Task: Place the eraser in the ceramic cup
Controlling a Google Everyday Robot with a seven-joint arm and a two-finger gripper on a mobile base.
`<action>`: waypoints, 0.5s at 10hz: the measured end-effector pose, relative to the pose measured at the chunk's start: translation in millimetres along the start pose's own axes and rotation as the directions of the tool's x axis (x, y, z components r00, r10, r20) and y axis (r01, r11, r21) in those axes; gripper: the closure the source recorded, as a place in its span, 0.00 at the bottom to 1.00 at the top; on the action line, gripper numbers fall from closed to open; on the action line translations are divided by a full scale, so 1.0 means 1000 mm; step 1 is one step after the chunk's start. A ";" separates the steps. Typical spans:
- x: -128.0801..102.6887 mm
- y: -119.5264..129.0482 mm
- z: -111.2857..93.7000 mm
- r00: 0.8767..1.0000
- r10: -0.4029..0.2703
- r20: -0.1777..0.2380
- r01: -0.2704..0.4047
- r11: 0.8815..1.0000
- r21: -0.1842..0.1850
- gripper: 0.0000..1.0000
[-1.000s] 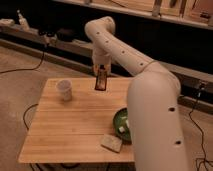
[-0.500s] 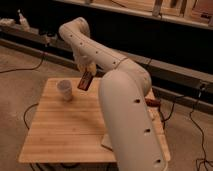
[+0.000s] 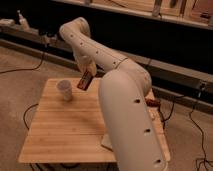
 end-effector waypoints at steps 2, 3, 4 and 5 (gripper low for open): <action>-0.009 -0.034 0.006 0.998 -0.063 0.020 0.062 0.996 0.064 0.83; -0.013 -0.049 0.010 0.995 -0.097 0.027 0.094 0.992 0.088 0.83; -0.012 -0.058 0.014 0.994 -0.110 0.026 0.107 0.989 0.098 0.83; -0.011 -0.063 0.017 0.993 -0.114 0.027 0.111 0.988 0.103 0.83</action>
